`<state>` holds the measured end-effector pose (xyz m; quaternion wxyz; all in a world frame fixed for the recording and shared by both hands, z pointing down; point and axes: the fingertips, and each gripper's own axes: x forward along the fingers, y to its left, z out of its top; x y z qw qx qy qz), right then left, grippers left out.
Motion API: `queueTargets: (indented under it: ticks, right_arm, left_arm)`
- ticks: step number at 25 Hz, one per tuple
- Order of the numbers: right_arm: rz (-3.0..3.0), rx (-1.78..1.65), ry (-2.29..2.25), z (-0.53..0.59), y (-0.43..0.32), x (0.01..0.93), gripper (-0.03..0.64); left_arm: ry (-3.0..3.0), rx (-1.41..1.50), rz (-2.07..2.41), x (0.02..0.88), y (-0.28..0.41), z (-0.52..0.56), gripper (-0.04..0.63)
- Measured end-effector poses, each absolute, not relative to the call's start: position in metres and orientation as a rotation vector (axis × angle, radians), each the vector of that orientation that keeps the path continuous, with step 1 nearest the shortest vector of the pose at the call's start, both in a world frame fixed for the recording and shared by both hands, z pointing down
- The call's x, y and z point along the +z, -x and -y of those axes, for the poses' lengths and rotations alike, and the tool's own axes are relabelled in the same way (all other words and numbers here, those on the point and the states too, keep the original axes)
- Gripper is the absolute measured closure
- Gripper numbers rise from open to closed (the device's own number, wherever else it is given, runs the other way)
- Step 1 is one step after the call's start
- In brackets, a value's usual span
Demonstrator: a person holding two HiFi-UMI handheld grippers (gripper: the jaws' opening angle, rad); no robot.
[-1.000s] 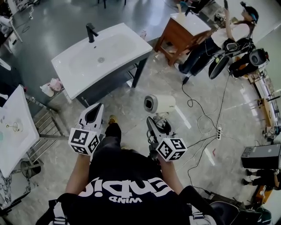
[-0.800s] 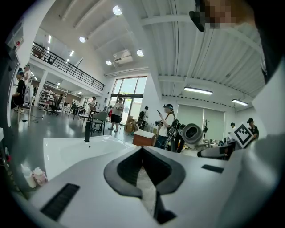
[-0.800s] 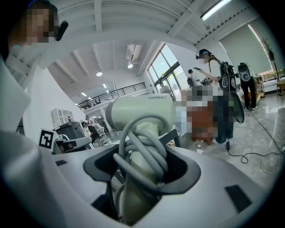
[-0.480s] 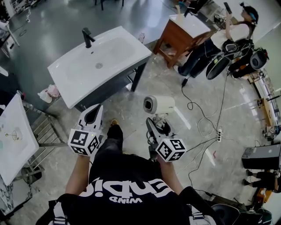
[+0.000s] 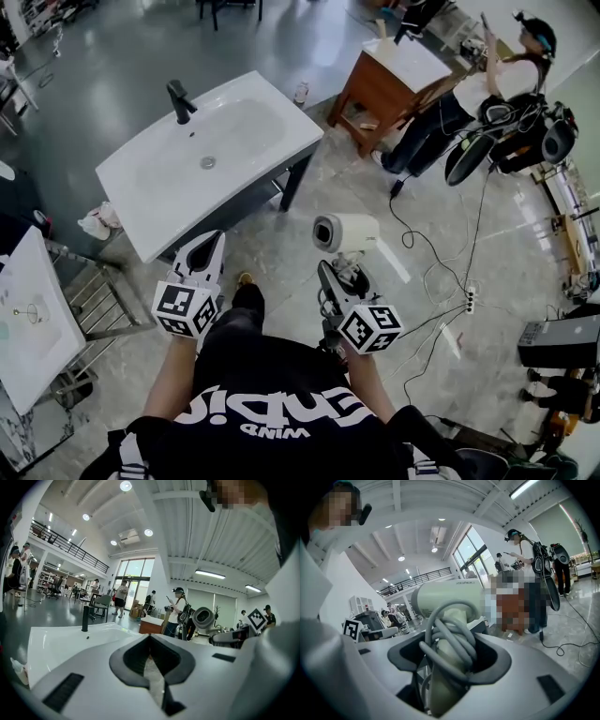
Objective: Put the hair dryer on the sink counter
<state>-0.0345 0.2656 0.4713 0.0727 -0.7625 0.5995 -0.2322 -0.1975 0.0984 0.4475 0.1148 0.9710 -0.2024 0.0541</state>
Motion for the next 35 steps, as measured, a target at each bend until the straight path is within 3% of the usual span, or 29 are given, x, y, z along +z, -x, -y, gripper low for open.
queueTargets:
  ticks: [22, 35]
  right_arm:
    - [-1.698, -0.646, 2.322, -0.143, -0.06, 0.458, 0.319]
    - [-1.587, -0.631, 2.387, -0.125, -0.103, 0.456, 0.319]
  left_arm:
    - [-2.89, 0.19, 0.398, 0.44, 0.079, 0.029, 0.575]
    - [-2.894, 0.225, 0.308, 0.442, 0.036, 0.06, 0.575]
